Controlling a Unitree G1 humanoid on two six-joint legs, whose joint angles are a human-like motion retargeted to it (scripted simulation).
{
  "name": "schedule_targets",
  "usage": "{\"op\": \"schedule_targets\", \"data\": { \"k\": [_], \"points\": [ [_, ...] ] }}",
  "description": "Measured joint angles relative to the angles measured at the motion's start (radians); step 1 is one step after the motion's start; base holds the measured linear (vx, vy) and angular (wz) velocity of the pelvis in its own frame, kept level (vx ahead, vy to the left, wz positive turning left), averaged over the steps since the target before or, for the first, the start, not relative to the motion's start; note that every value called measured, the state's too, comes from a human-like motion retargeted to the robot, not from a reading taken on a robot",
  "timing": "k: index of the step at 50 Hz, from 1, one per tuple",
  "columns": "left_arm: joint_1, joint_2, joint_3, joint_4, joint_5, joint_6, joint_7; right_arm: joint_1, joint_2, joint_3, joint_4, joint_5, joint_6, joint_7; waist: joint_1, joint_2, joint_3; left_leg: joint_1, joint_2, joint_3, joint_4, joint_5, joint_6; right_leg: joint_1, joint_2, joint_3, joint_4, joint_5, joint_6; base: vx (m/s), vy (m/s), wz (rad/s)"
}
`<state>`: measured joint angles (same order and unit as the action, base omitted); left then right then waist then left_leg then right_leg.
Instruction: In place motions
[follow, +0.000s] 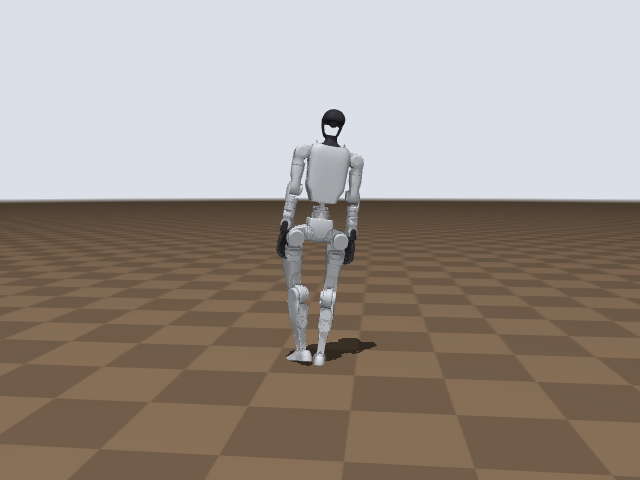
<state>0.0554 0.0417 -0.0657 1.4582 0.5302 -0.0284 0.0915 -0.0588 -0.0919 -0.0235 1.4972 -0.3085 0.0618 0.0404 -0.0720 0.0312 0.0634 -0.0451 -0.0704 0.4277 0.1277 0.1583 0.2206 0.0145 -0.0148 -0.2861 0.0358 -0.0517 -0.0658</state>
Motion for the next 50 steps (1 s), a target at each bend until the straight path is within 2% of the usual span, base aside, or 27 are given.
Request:
{"op": "schedule_targets", "data": {
  "k": [2,5,10,14,20,25,28,30,32,33,35,38,40,42,44,46,48,50],
  "points": [
    [0.011,-0.007,-0.005,0.000,0.017,-0.006,-0.017,0.015,-0.016,0.003,0.046,-0.008,-0.005,-0.019,-0.036,0.014,-0.028,0.037,0.043,0.099,0.020,-0.067,-0.027,0.004,0.006,0.022,0.008,-0.002,0.018,0.30,0.20,-0.37],
    [0.011,-0.009,-0.004,0.005,0.045,-0.007,-0.033,0.029,-0.030,-0.001,0.095,-0.016,0.004,-0.056,-0.052,0.024,-0.052,0.046,0.031,0.072,0.013,-0.083,-0.027,0.005,0.005,0.061,0.022,0.003,0.042,0.19,0.15,-0.57],
    [0.013,0.012,-0.003,-0.009,0.075,-0.017,-0.036,0.048,-0.043,-0.033,0.132,0.015,0.011,-0.052,-0.039,0.023,-0.078,0.078,0.016,0.116,-0.013,-0.102,-0.029,0.002,-0.001,0.089,0.048,0.009,0.071,0.16,0.12,-0.41],
    [0.005,0.021,0.017,-0.001,0.055,-0.002,-0.034,0.049,-0.038,-0.051,0.137,0.037,0.024,-0.046,-0.046,0.020,-0.093,0.062,0.013,0.095,-0.008,-0.113,-0.027,-0.010,-0.013,0.068,0.081,0.008,0.102,0.06,0.09,0.22],
    [-0.019,0.031,0.056,0.003,0.032,0.016,-0.091,0.034,-0.020,-0.042,0.133,0.065,0.028,-0.026,-0.073,0.014,-0.073,0.034,0.016,-0.003,0.015,-0.112,-0.023,-0.004,-0.017,0.024,0.153,0.005,0.154,-0.03,0.05,0.77],
    [-0.012,0.045,0.049,0.002,0.079,0.017,-0.118,0.056,-0.004,-0.041,0.117,0.060,0.013,-0.011,-0.017,-0.017,-0.063,0.018,0.002,-0.098,0.036,-0.100,-0.027,0.005,0.014,0.252,0.179,0.023,0.136,-0.02,-0.01,1.10],
    [0.005,0.046,0.045,0.010,0.076,0.012,-0.090,0.060,-0.005,-0.042,0.120,0.033,0.009,-0.009,-0.017,-0.028,-0.062,-0.016,-0.015,-0.212,0.057,-0.083,-0.031,0.006,0.031,0.428,0.188,0.030,0.172,-0.05,-0.02,1.98],
    [0.011,0.046,0.052,0.018,0.073,0.015,-0.081,0.054,-0.011,-0.043,0.128,0.020,0.012,-0.009,-0.031,-0.030,-0.061,-0.049,-0.032,-0.302,0.072,-0.068,-0.035,0.007,0.032,0.476,0.190,0.020,0.207,-0.12,-0.01,2.39],
    [0.011,0.051,0.063,0.026,0.070,0.021,-0.075,0.039,-0.022,-0.044,0.139,0.021,0.018,-0.006,-0.043,-0.029,-0.054,-0.082,-0.055,-0.397,0.077,-0.040,-0.042,0.005,0.023,0.409,0.180,-0.002,0.206,-0.22,0.00,2.29],
    [0.008,0.054,0.068,0.029,0.067,0.023,-0.071,0.028,-0.028,-0.046,0.145,0.026,0.022,-0.004,-0.022,-0.032,-0.050,-0.098,-0.064,-0.421,0.074,-0.028,-0.045,0.005,-0.003,0.312,0.166,-0.008,0.181,-0.31,0.01,1.67],
    [-0.003,0.061,0.070,0.033,0.056,0.029,-0.061,0.005,-0.045,-0.057,0.160,0.042,0.027,-0.004,0.026,-0.038,-0.039,-0.132,-0.085,-0.459,0.066,-0.007,-0.042,0.003,-0.014,0.220,0.145,-0.023,0.156,-0.38,0.02,1.50],
    [-0.026,0.056,0.061,0.039,0.030,0.035,-0.027,-0.026,-0.084,-0.082,0.182,0.059,0.033,-0.006,0.094,-0.034,-0.004,-0.172,-0.102,-0.495,0.043,0.009,-0.015,-0.001,-0.047,0.110,0.133,-0.033,0.160,-0.44,0.05,1.96],
    [-0.031,0.054,0.061,0.041,0.007,0.025,-0.008,-0.041,-0.107,-0.082,0.192,0.057,0.044,-0.006,0.120,-0.045,0.015,-0.185,-0.088,-0.393,0.021,-0.042,0.029,0.001,-0.069,0.039,0.122,-0.038,0.160,-0.45,0.06,2.32],
    [-0.033,0.052,0.064,0.045,-0.010,0.018,-0.003,-0.052,-0.124,-0.081,0.197,0.043,0.065,-0.020,0.134,-0.045,0.022,-0.186,-0.026,-0.199,-0.010,-0.099,0.019,0.003,-0.080,-0.035,0.113,-0.045,0.166,-0.41,0.09,2.62],
    [-0.028,0.051,0.067,0.049,-0.018,0.016,0.006,-0.052,-0.134,-0.082,0.197,0.027,0.081,-0.047,0.116,-0.044,0.010,-0.175,0.030,0.025,-0.033,-0.151,-0.014,0.007,-0.099,-0.152,0.100,-0.051,0.179,-0.33,0.12,3.32],
    [-0.021,0.054,0.068,0.052,-0.025,0.013,0.020,-0.043,-0.140,-0.080,0.192,0.019,0.081,-0.066,0.091,-0.042,-0.007,-0.147,0.088,0.275,-0.041,-0.187,-0.074,0.020,-0.110,-0.275,0.086,-0.057,0.197,-0.27,0.16,3.61],
    [-0.017,0.061,0.068,0.055,-0.032,0.009,0.031,-0.033,-0.141,-0.078,0.183,0.016,0.072,-0.065,0.067,-0.044,-0.018,-0.099,0.133,0.521,-0.039,-0.199,-0.129,0.043,-0.118,-0.397,0.074,-0.058,0.220,-0.28,0.18,3.66],
    [-0.016,0.067,0.069,0.059,-0.036,0.004,0.037,-0.024,-0.138,-0.085,0.168,0.011,0.063,-0.053,0.032,-0.050,-0.027,-0.050,0.155,0.700,-0.024,-0.197,-0.150,0.069,-0.122,-0.517,0.066,-0.053,0.250,-0.28,0.22,3.90]
  ]
}}
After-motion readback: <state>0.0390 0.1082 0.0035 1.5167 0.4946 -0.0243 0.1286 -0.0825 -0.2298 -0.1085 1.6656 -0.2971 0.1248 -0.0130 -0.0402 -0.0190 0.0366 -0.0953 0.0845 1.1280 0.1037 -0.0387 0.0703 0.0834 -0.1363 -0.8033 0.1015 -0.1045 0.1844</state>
